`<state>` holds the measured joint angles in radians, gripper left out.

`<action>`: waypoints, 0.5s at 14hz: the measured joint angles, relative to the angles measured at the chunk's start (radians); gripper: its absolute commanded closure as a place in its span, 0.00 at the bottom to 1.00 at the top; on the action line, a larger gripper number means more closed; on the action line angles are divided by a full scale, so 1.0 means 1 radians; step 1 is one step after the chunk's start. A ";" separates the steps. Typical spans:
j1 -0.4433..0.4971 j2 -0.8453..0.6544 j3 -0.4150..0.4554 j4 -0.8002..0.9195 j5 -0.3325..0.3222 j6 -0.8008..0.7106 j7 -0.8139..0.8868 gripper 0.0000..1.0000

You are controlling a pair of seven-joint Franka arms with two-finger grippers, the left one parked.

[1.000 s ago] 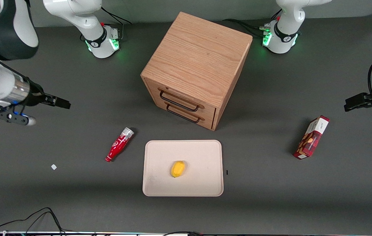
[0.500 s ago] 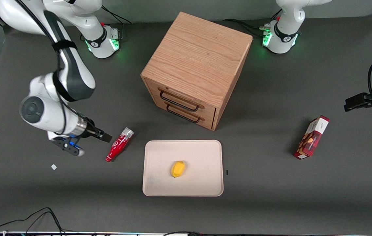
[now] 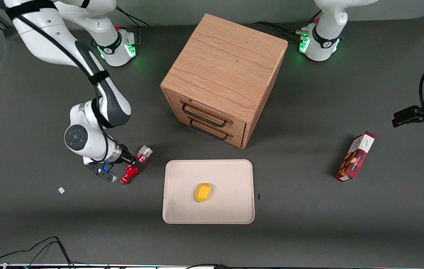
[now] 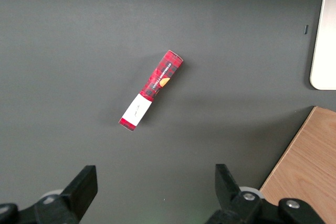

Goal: Place coke bottle on tray
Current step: 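Close the right gripper around the bottle's body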

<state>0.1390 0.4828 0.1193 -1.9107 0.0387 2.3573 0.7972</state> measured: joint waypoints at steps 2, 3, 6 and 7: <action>0.000 0.011 0.000 -0.024 -0.009 0.044 0.022 0.00; 0.000 0.022 0.000 -0.028 -0.020 0.066 0.036 0.00; 0.000 0.064 -0.001 -0.033 -0.048 0.133 0.075 0.00; 0.000 0.080 -0.001 -0.033 -0.052 0.156 0.082 0.00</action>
<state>0.1390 0.5626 0.1183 -1.9439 -0.0137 2.5131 0.8796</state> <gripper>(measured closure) 0.000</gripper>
